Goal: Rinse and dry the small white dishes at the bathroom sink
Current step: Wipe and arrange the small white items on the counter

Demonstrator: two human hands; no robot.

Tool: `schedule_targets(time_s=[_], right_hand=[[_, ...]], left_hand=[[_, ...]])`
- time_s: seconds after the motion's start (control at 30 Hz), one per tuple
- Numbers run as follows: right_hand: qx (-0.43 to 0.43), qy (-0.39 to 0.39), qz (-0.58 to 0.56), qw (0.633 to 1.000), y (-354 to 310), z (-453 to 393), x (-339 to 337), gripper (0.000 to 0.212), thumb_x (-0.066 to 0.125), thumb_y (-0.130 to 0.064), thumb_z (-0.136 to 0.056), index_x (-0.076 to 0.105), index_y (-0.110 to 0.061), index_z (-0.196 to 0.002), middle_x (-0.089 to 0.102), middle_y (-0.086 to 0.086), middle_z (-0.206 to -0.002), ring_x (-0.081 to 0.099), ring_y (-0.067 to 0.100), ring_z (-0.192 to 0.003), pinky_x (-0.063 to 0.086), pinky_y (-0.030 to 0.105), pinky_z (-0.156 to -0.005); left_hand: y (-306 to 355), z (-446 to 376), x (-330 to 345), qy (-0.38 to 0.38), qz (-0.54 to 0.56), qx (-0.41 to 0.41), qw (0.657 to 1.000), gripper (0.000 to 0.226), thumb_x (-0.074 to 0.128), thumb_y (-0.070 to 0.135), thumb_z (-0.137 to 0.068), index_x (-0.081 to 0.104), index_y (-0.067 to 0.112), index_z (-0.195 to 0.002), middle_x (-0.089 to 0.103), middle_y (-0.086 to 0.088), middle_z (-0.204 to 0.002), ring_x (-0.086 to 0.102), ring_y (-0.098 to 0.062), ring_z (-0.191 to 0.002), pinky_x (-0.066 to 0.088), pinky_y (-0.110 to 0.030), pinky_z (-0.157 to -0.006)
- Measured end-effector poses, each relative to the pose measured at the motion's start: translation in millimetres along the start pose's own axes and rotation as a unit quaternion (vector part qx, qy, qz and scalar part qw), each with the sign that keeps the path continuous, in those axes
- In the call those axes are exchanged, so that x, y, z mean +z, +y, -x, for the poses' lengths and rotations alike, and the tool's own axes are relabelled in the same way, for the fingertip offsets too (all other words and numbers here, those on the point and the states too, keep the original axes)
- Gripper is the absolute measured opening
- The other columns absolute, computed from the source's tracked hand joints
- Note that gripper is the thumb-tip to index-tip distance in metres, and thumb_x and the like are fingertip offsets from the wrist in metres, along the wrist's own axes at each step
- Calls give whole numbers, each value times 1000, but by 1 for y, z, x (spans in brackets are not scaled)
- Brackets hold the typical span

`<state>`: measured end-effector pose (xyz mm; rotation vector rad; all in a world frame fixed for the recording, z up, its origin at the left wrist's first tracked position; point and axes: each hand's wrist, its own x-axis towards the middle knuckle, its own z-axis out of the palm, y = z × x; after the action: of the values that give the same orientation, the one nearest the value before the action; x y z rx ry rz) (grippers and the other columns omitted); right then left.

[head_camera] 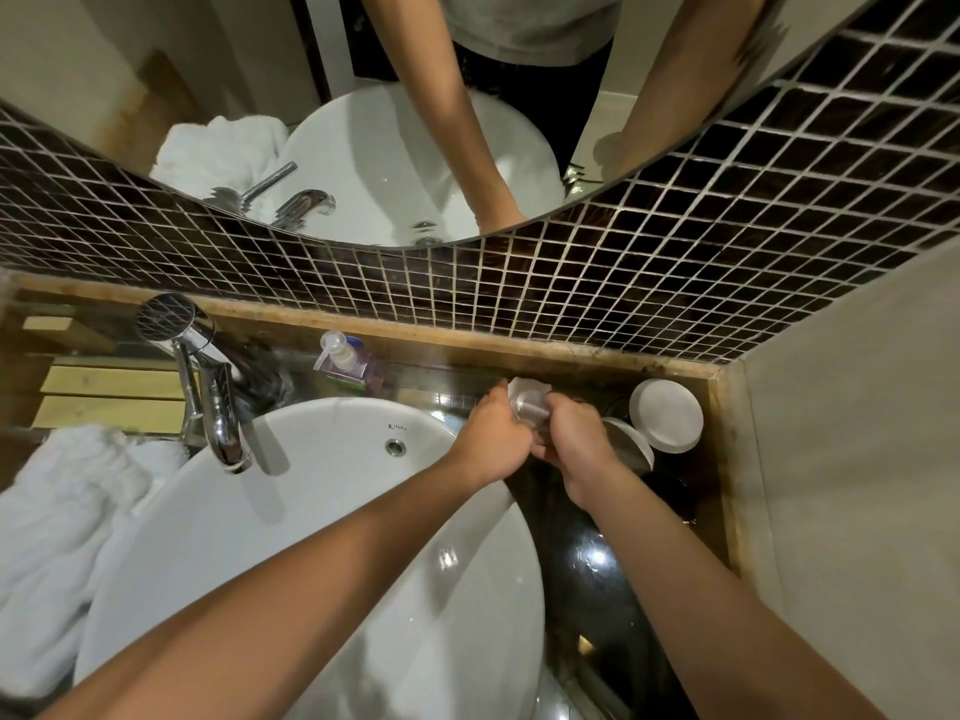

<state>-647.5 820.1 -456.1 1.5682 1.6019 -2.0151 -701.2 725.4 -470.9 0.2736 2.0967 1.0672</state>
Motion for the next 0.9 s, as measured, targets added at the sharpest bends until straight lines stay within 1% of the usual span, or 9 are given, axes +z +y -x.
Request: schedule_targets(time_s=[0.13, 0.23, 0.33, 0.6, 0.67, 0.73, 0.8, 0.83, 0.9], right_hand=[[1, 3, -4, 1000, 1, -4, -1, 41, 52, -30, -104, 52, -12, -141, 66, 15, -129, 65, 30, -117, 52, 49, -107], [0, 4, -1, 1000, 1, -6, 0, 38, 51, -31, -104, 54, -12, -137, 68, 15, -125, 65, 30, -115, 51, 50, -108], [-1, 2, -10, 1000, 0, -7, 1, 37, 52, -29, -104, 55, -11, -136, 69, 15, -124, 65, 30, -116, 49, 50, -109], [-11, 0, -8, 1000, -4, -10, 1, 34, 54, -27, -102, 60, -11, -131, 70, 16, -123, 66, 31, -116, 50, 51, -108], [-14, 1, -2, 1000, -5, -10, 1, 33, 55, -27, -101, 61, -12, -130, 71, 15, -122, 66, 30, -114, 50, 50, -107], [-26, -8, 11, 1000, -2, -10, 1, 31, 55, -26, -101, 62, -13, -128, 71, 13, -120, 66, 27, -112, 51, 49, -106], [-41, -16, 33, 999, -1, -7, 0, 33, 54, -28, -101, 61, -15, -130, 70, 10, -120, 65, 25, -112, 50, 49, -106], [-50, -14, 50, 997, -1, -7, 1, 36, 54, -29, -101, 59, -15, -134, 68, 9, -124, 64, 25, -115, 49, 49, -107], [-73, -10, 89, 993, -4, -3, 2, 45, 54, -29, -101, 51, -18, -144, 61, 3, -134, 58, 23, -121, 47, 46, -108]], left_hand=[[1, 0, 1, -2, 7, 2, 1000, 56, 53, 13, -92, 33, 16, -145, 49, -9, -141, 43, -27, -132, 34, -30, -97], [1, 0, 1, -5, 3, 11, 1000, 54, 54, 15, -92, 36, 18, -143, 51, -10, -139, 46, -27, -129, 39, -38, -106], [2, -1, 2, -7, -4, 20, 1000, 49, 55, 18, -91, 42, 18, -139, 52, -10, -134, 51, -27, -123, 43, -47, -105], [1, -6, 4, -17, 3, 27, 999, 48, 54, 18, -93, 42, 18, -139, 49, -10, -137, 49, -28, -125, 43, -47, -106], [0, -7, 5, -14, -3, 26, 1000, 52, 54, 17, -92, 39, 20, -142, 44, -10, -143, 43, -29, -131, 38, -47, -110], [-2, -5, 5, -13, -28, 30, 999, 59, 51, 17, -93, 31, 22, -149, 28, -11, -156, 25, -29, -144, 26, -44, -118], [-4, -4, 3, -13, -64, 38, 997, 64, 49, 19, -94, 23, 22, -153, 10, -9, -163, 10, -27, -149, 17, -43, -118], [-3, -2, 1, -15, -82, 41, 996, 65, 49, 20, -95, 21, 21, -154, 7, -9, -164, 7, -28, -150, 15, -43, -119], [-3, 2, -3, -19, -133, 61, 989, 66, 50, 18, -95, 19, 18, -154, 9, -9, -164, 7, -28, -149, 14, -43, -119]])
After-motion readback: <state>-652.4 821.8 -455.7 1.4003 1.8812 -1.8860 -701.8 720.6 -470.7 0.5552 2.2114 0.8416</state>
